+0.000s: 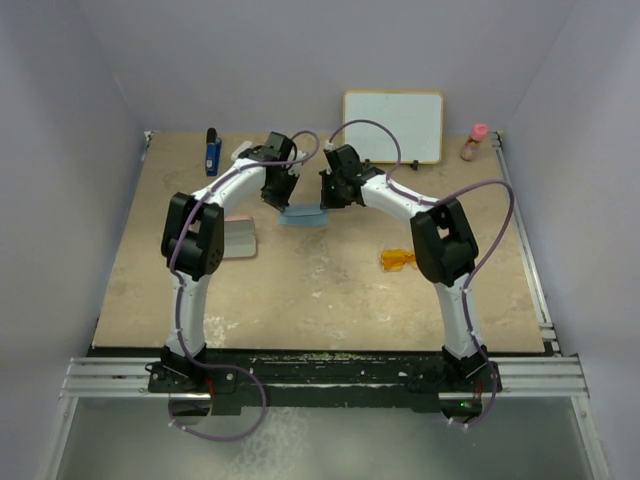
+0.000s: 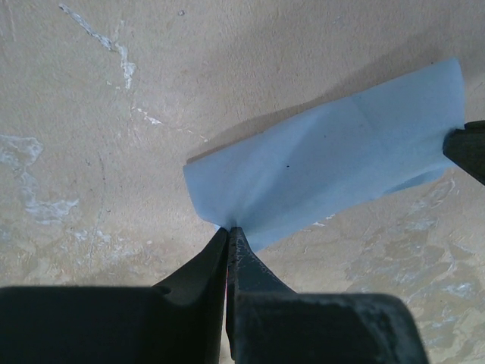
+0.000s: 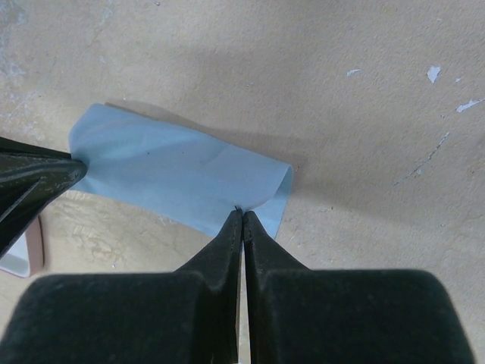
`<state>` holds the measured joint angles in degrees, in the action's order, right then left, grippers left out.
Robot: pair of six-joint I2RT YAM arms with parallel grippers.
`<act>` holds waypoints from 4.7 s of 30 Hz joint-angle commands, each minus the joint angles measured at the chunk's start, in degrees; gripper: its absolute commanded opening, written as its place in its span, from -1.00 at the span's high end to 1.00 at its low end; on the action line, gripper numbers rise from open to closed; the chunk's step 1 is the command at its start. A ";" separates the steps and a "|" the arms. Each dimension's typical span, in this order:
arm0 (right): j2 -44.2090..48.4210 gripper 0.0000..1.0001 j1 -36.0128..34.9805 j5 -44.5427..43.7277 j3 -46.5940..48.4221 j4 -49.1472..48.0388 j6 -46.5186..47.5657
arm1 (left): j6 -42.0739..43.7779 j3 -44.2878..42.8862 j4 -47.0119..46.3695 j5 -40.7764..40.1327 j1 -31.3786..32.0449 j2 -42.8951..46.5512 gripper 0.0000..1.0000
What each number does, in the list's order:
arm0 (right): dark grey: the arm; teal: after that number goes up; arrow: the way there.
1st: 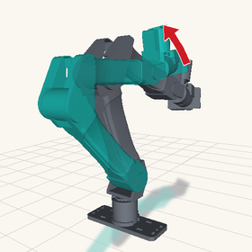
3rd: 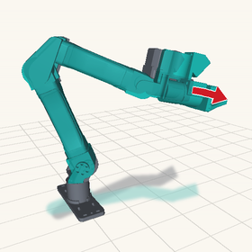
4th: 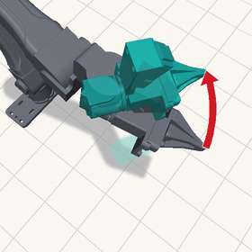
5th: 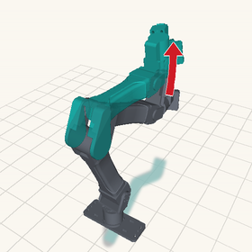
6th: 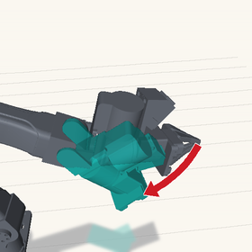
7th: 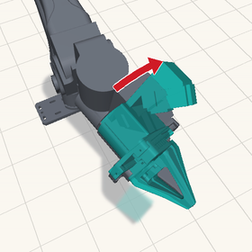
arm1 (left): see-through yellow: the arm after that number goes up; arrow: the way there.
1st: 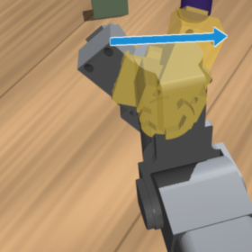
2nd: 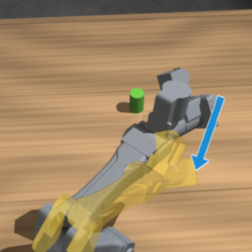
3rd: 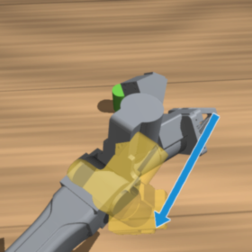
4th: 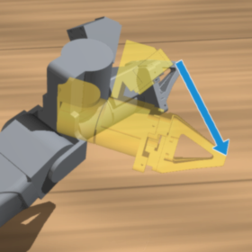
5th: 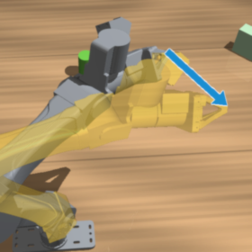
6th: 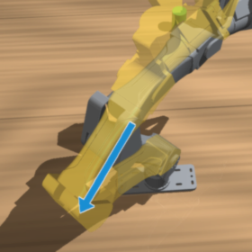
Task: Organize the sunglasses
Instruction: Fold the glasses cleaning cloth at the center of the board, then pick up the glasses cleaning cloth from the center of the board.
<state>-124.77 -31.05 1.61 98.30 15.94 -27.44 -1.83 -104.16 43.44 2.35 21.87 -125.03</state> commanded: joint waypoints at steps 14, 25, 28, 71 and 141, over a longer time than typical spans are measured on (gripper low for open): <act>-1.70 1.00 0.20 -1.60 -2.43 -1.44 0.11 | -1.99 3.28 -2.47 2.90 -0.19 -0.62 0.83; -0.46 1.00 0.20 -0.32 -2.39 -0.63 0.09 | -2.14 3.62 -2.62 1.86 -0.25 0.45 0.79; 0.70 1.00 0.20 0.36 -2.30 -0.25 0.52 | -1.87 3.35 -2.98 1.04 -0.20 1.06 0.79; 2.42 -0.14 1.05 0.59 -0.48 0.88 2.48 | 0.49 -3.94 -1.56 -2.73 -2.00 2.83 0.09; -6.10 1.00 1.78 7.65 -0.51 -2.92 2.04 | -0.40 -10.27 0.13 5.96 -3.56 -9.88 -0.18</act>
<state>-129.75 -29.19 8.62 98.26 13.23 -25.32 -0.97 -113.14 43.53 5.87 18.04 -134.37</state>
